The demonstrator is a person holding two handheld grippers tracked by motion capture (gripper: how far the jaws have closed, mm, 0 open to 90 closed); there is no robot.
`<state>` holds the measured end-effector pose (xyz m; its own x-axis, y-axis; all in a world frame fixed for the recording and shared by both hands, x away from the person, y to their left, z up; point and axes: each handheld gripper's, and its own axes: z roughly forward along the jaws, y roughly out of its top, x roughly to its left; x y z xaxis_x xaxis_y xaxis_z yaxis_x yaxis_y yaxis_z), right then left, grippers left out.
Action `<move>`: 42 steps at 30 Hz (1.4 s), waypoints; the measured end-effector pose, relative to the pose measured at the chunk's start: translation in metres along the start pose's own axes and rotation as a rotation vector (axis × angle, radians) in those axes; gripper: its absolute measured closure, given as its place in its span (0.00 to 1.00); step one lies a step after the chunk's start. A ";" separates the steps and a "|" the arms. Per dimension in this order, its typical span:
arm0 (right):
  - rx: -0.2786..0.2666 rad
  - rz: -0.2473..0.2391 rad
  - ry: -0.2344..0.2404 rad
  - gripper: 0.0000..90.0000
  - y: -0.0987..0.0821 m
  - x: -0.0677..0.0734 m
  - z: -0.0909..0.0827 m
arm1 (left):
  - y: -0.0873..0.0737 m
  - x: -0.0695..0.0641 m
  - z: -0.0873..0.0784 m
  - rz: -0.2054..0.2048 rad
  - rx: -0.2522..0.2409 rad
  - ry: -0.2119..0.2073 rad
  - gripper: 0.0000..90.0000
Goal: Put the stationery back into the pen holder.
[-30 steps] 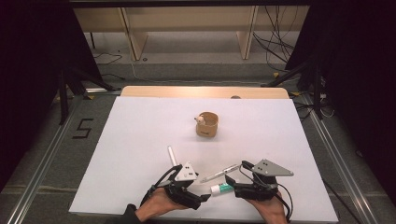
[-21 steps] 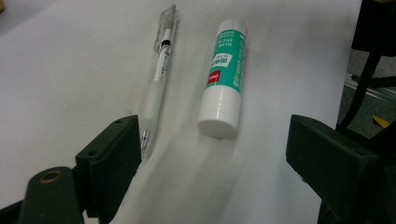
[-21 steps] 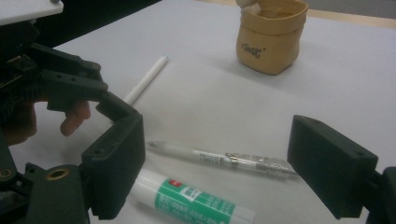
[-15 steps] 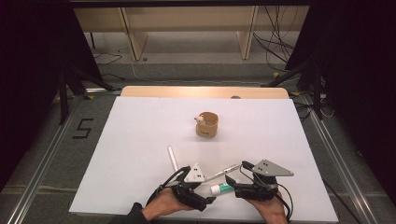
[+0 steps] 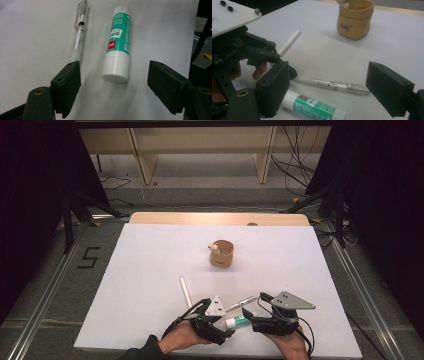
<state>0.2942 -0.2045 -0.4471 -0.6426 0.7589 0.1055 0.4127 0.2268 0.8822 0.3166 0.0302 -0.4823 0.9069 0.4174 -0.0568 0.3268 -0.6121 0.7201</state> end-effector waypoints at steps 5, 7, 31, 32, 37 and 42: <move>0.004 -0.002 0.002 0.22 0.000 0.001 0.001 | 0.003 0.000 0.003 0.020 -0.001 -0.001 0.36; 0.004 -0.003 0.002 0.22 0.000 0.001 0.001 | 0.004 0.001 0.004 0.025 0.004 -0.004 0.38; 0.004 -0.003 0.006 0.22 0.000 0.001 0.000 | 0.009 0.002 0.017 0.078 0.053 -0.026 0.57; 0.006 -0.002 0.006 0.22 0.000 0.001 0.000 | 0.009 0.002 0.018 0.079 0.053 -0.025 0.58; 0.006 -0.001 0.005 0.22 -0.001 0.000 0.000 | 0.009 0.002 0.017 0.108 0.057 -0.013 0.64; 0.007 0.001 0.006 0.23 -0.001 0.000 0.000 | 0.009 0.000 0.016 0.139 0.061 -0.019 0.70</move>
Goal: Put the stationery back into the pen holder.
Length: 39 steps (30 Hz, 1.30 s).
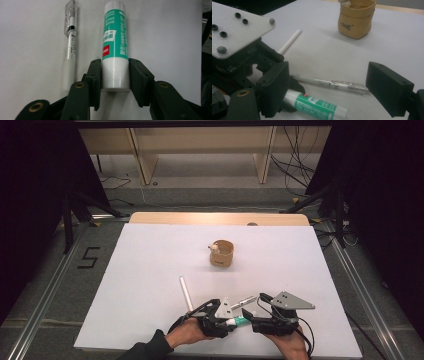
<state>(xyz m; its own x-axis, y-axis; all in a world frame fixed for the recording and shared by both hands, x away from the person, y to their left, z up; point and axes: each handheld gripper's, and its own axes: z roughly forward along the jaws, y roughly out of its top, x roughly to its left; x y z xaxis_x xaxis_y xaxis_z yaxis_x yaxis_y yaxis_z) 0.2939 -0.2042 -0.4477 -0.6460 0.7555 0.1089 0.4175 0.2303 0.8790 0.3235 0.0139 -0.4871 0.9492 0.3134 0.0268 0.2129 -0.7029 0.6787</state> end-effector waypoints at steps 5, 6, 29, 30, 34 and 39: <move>0.000 0.001 -0.001 0.23 0.000 -0.001 0.000 | 0.000 0.000 -0.001 0.006 -0.004 0.002 0.71; 0.001 0.000 -0.001 0.23 0.000 -0.001 0.000 | 0.000 0.000 -0.001 0.001 -0.004 -0.002 0.71; -0.021 -0.046 0.020 0.22 0.005 0.008 -0.006 | 0.004 0.022 -0.049 -0.041 0.032 -0.095 0.71; -0.020 -0.054 0.026 0.22 0.006 0.010 -0.006 | 0.004 0.023 -0.052 -0.041 0.033 -0.097 0.71; -0.013 -0.115 0.044 0.22 0.009 0.020 -0.007 | 0.005 0.025 -0.061 -0.038 0.051 -0.109 0.71; 0.001 -0.190 0.071 0.22 0.012 0.033 -0.005 | 0.004 0.029 -0.066 -0.047 0.078 -0.126 0.71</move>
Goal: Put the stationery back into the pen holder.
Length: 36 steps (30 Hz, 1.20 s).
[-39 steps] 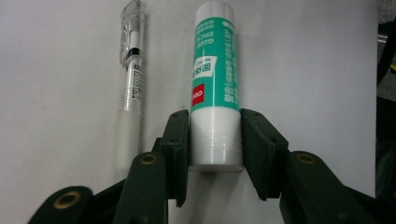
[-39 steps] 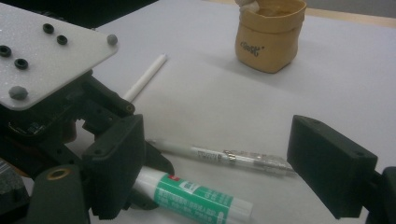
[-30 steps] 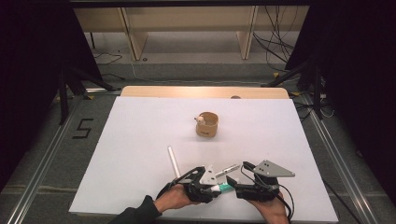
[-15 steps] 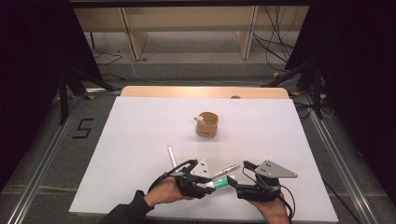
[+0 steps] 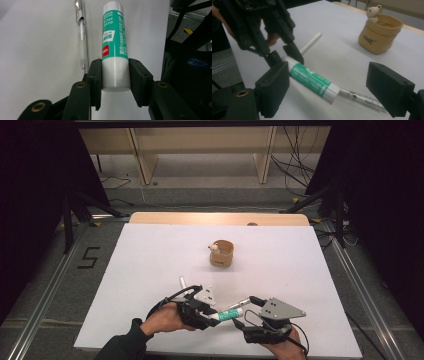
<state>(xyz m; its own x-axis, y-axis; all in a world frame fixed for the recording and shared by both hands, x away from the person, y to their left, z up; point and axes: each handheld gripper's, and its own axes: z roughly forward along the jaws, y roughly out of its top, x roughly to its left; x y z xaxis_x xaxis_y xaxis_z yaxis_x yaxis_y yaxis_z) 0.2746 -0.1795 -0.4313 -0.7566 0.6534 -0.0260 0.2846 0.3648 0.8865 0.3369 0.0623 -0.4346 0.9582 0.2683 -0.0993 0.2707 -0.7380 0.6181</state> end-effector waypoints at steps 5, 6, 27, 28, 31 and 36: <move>0.027 -0.071 0.021 0.22 0.003 0.010 0.006 | -0.001 0.002 -0.002 -0.012 0.024 -0.013 0.71; 0.035 -0.080 0.031 0.22 0.003 0.012 0.007 | -0.001 0.002 -0.003 -0.012 0.028 -0.017 0.71; 0.175 -0.480 -0.011 0.24 0.006 0.054 0.033 | 0.000 0.001 -0.009 -0.015 0.065 -0.057 0.71; 0.179 -0.488 -0.016 0.24 0.006 0.055 0.034 | 0.001 0.001 -0.009 -0.017 0.066 -0.056 0.71; 0.192 -0.526 -0.027 0.24 0.006 0.057 0.037 | 0.001 0.001 -0.011 -0.014 0.069 -0.054 0.71; 0.220 -0.628 -0.081 0.27 0.003 0.066 0.044 | 0.003 -0.002 -0.014 -0.004 0.080 -0.046 0.71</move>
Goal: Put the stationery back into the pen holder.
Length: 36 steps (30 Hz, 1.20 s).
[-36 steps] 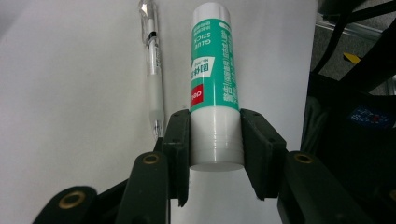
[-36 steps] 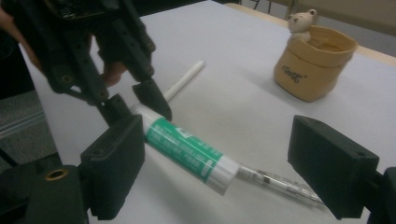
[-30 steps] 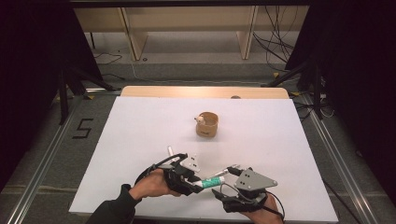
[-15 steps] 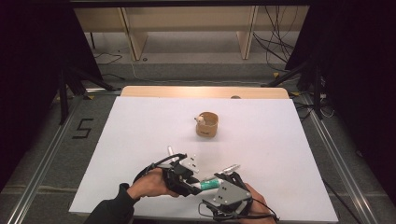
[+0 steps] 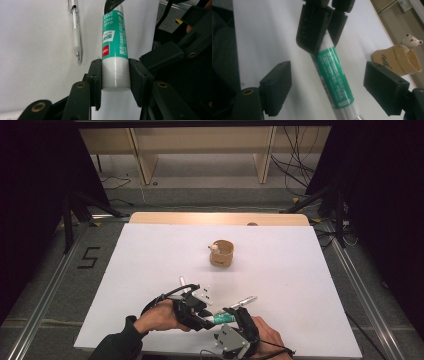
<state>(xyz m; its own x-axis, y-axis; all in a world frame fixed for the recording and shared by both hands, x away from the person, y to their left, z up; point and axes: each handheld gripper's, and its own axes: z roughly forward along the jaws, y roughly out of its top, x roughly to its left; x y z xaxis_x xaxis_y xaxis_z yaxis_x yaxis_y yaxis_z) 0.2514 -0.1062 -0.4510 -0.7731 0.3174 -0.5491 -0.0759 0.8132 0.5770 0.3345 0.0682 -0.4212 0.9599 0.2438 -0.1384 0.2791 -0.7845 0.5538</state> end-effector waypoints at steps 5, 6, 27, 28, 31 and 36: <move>0.031 -0.091 -0.038 0.31 0.004 0.007 0.004 | 0.001 -0.003 0.000 0.008 0.017 -0.003 0.71; 0.034 -0.094 -0.043 0.33 0.005 0.009 0.005 | 0.001 -0.003 0.000 0.010 0.021 -0.006 0.71; 0.089 -0.328 -0.159 0.61 0.008 0.024 0.014 | 0.003 -0.005 -0.001 0.012 0.038 -0.009 0.71; 0.092 -0.341 -0.164 0.62 0.009 0.025 0.014 | 0.002 -0.005 -0.001 0.013 0.038 -0.009 0.71; 0.102 -0.359 -0.175 0.64 0.008 0.027 0.016 | 0.002 -0.005 -0.001 0.011 0.038 -0.009 0.71; 0.105 -0.376 -0.191 0.68 0.010 0.029 0.015 | 0.002 -0.005 0.000 0.009 0.040 -0.010 0.71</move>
<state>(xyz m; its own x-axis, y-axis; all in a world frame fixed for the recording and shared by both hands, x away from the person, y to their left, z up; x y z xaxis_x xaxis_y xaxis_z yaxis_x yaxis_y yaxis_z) 0.2376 -0.0817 -0.4707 -0.5730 0.0657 -0.8169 -0.2582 0.9315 0.2561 0.3303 0.0654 -0.4190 0.9625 0.2310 -0.1424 0.2713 -0.8087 0.5219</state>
